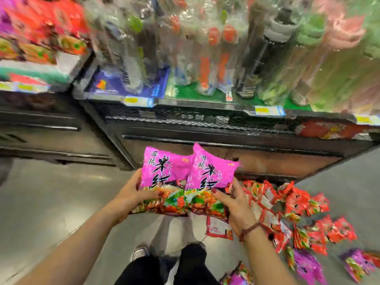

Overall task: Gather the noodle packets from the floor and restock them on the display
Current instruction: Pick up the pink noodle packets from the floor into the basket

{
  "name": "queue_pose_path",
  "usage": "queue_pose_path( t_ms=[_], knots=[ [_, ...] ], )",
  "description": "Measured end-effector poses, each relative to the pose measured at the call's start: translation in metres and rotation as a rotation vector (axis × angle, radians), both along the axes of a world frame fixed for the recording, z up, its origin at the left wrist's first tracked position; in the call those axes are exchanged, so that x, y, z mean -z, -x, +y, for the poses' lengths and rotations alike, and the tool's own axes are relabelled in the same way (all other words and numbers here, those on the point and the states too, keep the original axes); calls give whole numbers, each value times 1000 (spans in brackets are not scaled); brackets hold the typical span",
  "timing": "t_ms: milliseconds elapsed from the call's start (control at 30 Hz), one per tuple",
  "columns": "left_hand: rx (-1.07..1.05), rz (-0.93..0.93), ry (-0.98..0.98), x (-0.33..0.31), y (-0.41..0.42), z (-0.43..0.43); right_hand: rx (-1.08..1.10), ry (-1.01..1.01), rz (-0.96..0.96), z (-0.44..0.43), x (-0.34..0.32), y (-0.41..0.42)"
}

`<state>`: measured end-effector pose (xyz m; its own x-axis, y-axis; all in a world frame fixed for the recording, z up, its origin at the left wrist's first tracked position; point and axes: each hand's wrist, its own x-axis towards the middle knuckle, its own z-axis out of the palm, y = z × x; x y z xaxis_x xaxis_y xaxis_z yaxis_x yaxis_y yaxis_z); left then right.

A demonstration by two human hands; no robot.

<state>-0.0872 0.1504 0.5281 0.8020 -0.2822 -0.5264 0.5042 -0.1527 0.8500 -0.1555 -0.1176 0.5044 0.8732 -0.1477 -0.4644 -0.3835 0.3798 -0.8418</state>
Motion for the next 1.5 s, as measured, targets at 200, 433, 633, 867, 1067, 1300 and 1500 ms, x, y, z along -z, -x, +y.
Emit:
queue_pose_path(
  t_ms=[200, 433, 633, 867, 1067, 1300, 1500],
  knots=[
    [-321, -103, 11, -15, 40, 149, -326, 1, 6, 146, -16, -46],
    [-656, -203, -120, -17, 98, 331, -642, 36, -33, 353, -28, -75],
    [-832, -248, -158, -18, 126, 441, -842, 156, -160, 488, -33, -88],
    [-1002, -251, -219, -10, 116, 516, -1007, 187, -342, 600, -45, -122],
    [-1169, -216, -205, -8, 67, 588, -1159, 171, -374, 700, -34, -194],
    [-1301, -209, -258, -19, -18, 681, -1314, 226, -436, 830, -35, -304],
    [-1393, -207, -257, -20, -63, 756, -1384, 219, -435, 925, -44, -365]
  ],
)
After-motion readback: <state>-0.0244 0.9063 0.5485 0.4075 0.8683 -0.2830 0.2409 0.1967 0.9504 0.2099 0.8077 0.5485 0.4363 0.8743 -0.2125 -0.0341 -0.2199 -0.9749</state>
